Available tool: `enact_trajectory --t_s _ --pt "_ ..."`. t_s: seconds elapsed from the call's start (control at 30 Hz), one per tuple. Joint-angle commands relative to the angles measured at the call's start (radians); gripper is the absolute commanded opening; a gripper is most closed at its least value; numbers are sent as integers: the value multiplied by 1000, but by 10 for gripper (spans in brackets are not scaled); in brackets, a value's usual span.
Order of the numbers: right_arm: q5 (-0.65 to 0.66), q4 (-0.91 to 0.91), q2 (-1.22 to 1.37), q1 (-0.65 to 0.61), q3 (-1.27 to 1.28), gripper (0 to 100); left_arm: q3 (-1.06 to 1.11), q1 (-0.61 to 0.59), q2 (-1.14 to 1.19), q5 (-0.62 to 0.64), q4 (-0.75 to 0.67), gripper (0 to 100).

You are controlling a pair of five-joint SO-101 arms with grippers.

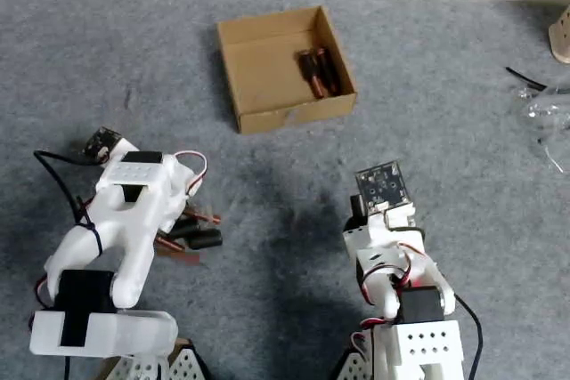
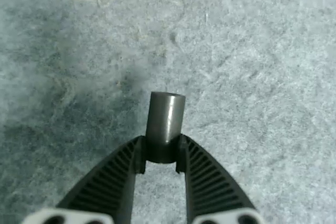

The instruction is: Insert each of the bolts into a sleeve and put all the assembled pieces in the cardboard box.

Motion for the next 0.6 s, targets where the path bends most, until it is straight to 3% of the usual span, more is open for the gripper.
enact_trajectory --t_s 0.0,0.57 --pt "-3 -41 -13 -15 -13 4 12 7 10 6 -6 94" --pt "-3 -41 -13 -15 -13 4 -50 7 105 5 2 95"
